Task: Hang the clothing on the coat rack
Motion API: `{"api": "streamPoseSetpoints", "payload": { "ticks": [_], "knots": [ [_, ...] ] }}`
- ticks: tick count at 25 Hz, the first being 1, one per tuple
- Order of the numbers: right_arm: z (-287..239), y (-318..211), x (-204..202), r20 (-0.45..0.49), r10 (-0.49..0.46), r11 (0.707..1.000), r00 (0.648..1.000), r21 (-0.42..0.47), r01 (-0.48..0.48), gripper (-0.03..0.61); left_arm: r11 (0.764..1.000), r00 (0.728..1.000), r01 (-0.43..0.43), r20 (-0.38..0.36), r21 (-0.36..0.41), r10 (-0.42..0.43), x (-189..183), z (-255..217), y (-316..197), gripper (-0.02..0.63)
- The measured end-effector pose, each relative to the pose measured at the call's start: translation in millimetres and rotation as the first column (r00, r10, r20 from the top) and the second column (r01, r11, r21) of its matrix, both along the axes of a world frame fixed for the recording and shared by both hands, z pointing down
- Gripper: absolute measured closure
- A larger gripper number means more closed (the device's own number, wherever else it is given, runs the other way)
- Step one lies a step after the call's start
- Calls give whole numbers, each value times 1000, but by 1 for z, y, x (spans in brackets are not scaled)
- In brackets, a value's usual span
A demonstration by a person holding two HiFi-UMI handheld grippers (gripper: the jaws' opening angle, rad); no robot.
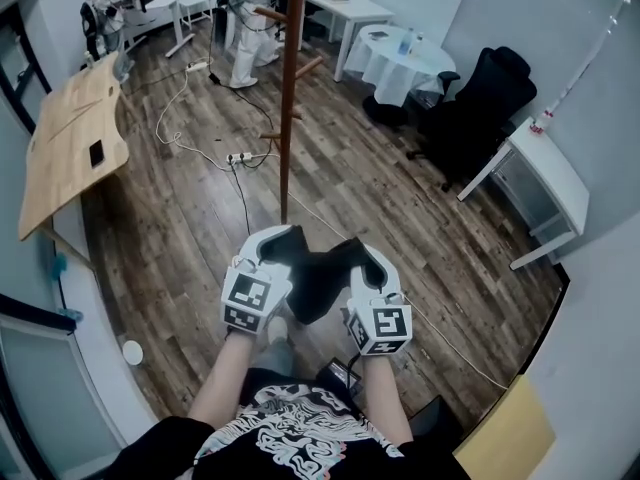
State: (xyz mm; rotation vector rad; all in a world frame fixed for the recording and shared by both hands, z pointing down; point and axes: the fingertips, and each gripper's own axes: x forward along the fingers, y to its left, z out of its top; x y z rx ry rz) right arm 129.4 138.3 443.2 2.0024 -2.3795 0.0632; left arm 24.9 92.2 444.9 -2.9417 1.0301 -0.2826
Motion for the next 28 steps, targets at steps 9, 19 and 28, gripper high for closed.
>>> {"api": "streamPoseSetpoints", "payload": {
  "ticks": [9,19,28],
  "knots": [
    [-9,-88,16,-43,3,1000,999,-4,-3,563,1000,1000,5,-6,2,-5,13,-10,-90,617],
    [-1,-158,23,-57,12,1000,998,-16,-13,563,1000,1000,-9,0,-15,9,23,1,-160,617],
    [5,-202,25,-22,38,999,999,-25,-39,563,999,999,-43,12,-3,43,25,3,-195,617]
  ]
}}
